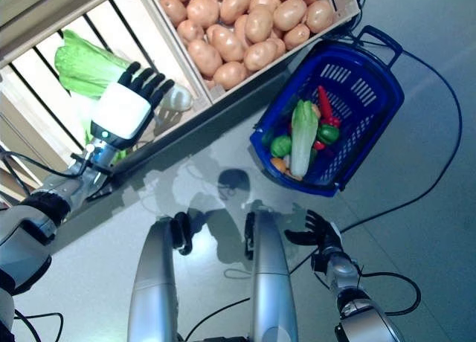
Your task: Put vegetables into the basket
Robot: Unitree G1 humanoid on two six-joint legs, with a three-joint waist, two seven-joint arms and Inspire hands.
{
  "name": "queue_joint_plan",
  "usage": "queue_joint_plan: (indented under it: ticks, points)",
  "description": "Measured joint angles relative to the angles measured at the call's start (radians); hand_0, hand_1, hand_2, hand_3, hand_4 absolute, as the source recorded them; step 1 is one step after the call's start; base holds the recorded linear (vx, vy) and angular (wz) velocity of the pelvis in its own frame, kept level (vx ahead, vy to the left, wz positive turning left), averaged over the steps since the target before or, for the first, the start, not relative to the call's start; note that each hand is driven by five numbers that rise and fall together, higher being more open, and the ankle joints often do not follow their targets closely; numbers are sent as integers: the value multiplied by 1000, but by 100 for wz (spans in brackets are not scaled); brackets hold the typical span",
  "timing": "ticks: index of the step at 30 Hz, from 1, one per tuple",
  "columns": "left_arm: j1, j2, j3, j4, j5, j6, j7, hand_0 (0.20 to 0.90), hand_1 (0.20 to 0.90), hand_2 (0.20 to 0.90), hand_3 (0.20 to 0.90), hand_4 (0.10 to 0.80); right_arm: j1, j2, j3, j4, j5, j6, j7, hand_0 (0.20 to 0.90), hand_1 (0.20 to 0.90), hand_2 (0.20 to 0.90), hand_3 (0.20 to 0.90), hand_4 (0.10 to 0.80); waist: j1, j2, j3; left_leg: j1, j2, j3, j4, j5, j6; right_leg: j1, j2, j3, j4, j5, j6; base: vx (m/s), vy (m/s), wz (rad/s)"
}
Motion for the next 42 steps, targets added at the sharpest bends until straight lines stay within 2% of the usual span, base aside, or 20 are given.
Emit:
queue_joint_plan:
  ticks: [7,11,14,19,28,38,39,40,42]
  points:
    - [-1,9,-2,6,-2,2,-37,900,900,900,900,800,-1,0,0,-10,1,-4,1,900,900,900,900,800,-25,0,1,-10,2,2,20,-8,4,-11,2,5,15,-1,1,2,0,-2]
    - [-9,9,-13,19,-29,12,-129,900,900,900,900,800,-1,0,0,-11,1,-9,8,900,900,900,900,800,-33,0,1,-25,3,0,29,-8,4,-26,3,6,22,-2,3,0,0,0]
    - [-47,9,-39,36,-84,60,-211,900,900,900,900,800,-1,0,0,-18,1,-10,8,900,900,900,900,800,-37,1,3,-57,4,1,44,-8,4,-59,4,11,37,-2,2,0,0,0]
    - [-124,6,-39,58,-159,79,-286,900,900,900,900,800,-3,-5,0,-37,4,-10,9,900,900,900,900,800,-44,2,8,-92,16,4,74,-15,13,-95,13,17,58,-1,3,-7,2,-5]
    - [-238,5,-79,100,-179,104,-326,900,900,900,900,800,4,-41,-3,-47,46,-19,22,900,900,900,900,800,-48,3,29,-152,17,1,105,-15,14,-157,16,22,93,-1,2,-1,0,-1]
    - [-306,5,-117,123,-182,119,-370,900,900,900,900,800,8,-56,-2,-59,81,-43,35,900,900,900,900,800,-51,1,37,-174,17,1,107,-16,15,-178,16,22,94,0,2,0,0,0]
    - [-311,5,-117,126,-184,119,-371,860,860,860,860,773,8,-56,-2,-59,83,-44,36,900,900,900,900,800,-51,1,37,-177,17,1,108,-16,15,-179,16,22,94,0,2,0,0,0]
    - [-313,5,-117,128,-193,119,-373,300,300,300,300,400,8,-56,-2,-60,84,-44,37,900,900,900,900,800,-53,1,37,-178,16,1,108,-16,15,-180,16,22,94,0,3,0,0,0]
    - [-316,5,-117,128,-214,114,-375,300,300,300,300,400,8,-56,-2,-61,87,-48,37,900,900,900,900,800,-60,1,37,-178,16,1,109,-17,17,-180,14,22,94,1,3,0,0,0]
